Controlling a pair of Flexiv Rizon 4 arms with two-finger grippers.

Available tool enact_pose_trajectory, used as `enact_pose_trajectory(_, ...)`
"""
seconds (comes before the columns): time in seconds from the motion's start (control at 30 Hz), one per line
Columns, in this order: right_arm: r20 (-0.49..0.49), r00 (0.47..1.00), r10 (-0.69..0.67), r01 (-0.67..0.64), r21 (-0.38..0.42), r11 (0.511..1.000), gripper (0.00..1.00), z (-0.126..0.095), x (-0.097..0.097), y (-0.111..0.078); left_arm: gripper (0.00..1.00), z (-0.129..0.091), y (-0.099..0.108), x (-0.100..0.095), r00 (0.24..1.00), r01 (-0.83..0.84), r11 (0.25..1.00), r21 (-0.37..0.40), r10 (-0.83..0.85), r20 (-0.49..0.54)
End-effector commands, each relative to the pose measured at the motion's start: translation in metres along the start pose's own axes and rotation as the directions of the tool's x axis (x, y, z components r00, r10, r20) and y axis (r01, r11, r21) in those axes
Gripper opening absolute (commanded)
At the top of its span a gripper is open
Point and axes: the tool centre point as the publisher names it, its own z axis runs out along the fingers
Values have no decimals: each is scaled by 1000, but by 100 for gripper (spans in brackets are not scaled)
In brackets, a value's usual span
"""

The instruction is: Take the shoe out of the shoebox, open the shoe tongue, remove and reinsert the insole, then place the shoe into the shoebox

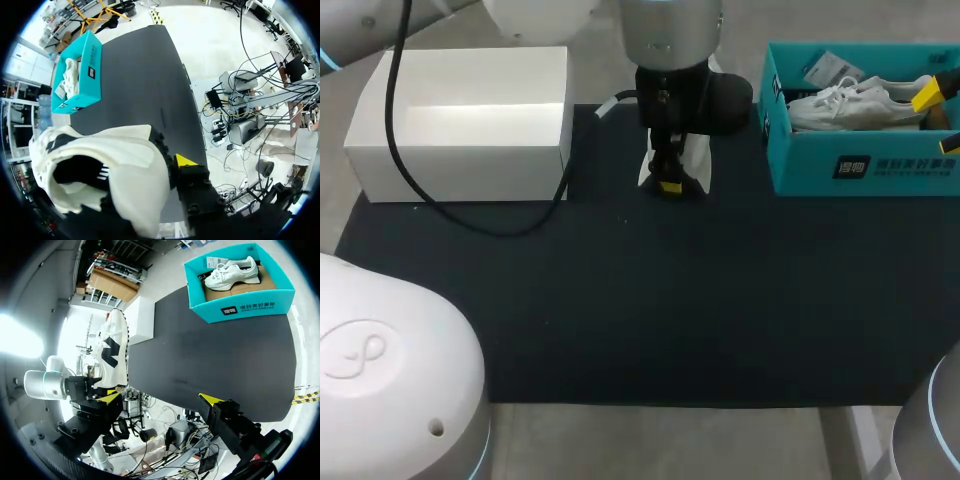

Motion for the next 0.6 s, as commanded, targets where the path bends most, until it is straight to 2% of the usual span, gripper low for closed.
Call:
enact_pose_trajectory(0.03,2,1000,1,-1,1,1000,100,0,0,1,0,-4,6,-1,1000,-3,1000,2,3,1)
enact_pose_trajectory(0.2,2,1000,1,-1,1,1000,100,0,0,1,0,-13,41,-11,1000,-23,1000,-6,23,7)
enact_pose_trajectory(0.3,2,1000,1,-1,1,1000,100,0,0,1,0,-11,65,-24,1000,-26,1000,-12,25,-18)
enact_pose_trajectory(0.47,2,1000,1,-1,1,1000,100,0,0,1,0,-11,98,-44,998,-43,998,43,45,-48)
enact_pose_trajectory(0.6,2,1000,1,-1,1,1000,100,0,0,1,0,-8,131,-65,999,-13,999,34,15,-46)
